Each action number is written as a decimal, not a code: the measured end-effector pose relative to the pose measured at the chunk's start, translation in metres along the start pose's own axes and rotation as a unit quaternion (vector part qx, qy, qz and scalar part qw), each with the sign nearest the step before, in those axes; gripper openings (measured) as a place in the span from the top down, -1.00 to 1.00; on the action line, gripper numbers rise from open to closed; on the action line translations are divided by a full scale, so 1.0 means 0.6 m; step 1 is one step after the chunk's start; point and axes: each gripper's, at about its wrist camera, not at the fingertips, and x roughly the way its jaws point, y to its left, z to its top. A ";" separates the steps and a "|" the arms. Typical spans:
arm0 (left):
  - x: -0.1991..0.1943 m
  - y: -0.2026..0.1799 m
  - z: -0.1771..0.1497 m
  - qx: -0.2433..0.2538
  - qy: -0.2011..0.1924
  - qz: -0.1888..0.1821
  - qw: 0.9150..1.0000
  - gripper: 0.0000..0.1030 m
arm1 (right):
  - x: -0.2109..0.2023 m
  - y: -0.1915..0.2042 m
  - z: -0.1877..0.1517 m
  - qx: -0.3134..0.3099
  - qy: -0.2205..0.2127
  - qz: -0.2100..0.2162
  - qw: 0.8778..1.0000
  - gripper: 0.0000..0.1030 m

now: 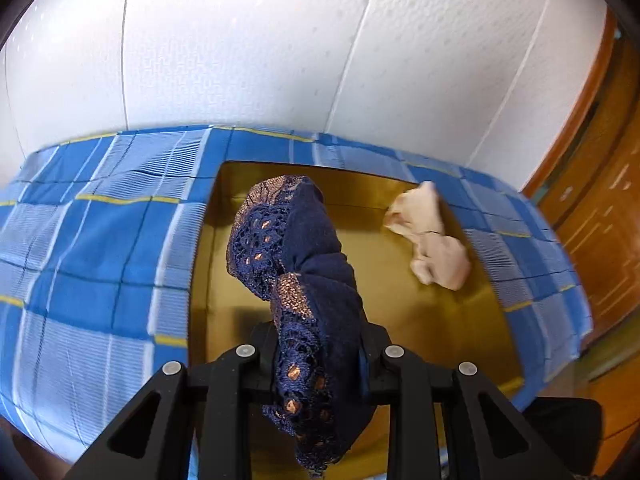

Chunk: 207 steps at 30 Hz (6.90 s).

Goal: Organize soft objects
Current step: 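Carry the navy lace cloth with the left gripper into the tray while the right gripper grasps the black sock, then open the left gripper to release the navy lace cloth into the tray, then close the left gripper on the pink printed cloth while the right gripper holds the black sock, then lift the black sock with the right gripper over the gold tray, then lower the black sock into the tray and open the right gripper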

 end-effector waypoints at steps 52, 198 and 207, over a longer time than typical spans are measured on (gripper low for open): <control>-0.108 0.022 -0.115 -0.003 -0.123 0.004 0.992 -0.53 | -0.053 -0.060 0.011 0.066 -0.012 0.050 0.996 -0.27; 0.272 0.001 -0.575 0.007 0.338 0.010 0.941 0.01 | -0.710 0.085 0.041 -0.154 -0.272 0.012 0.950 0.15; 0.276 0.003 -0.577 0.002 0.339 0.009 0.941 0.00 | -0.670 0.187 0.197 -0.215 -0.258 -0.085 0.938 0.15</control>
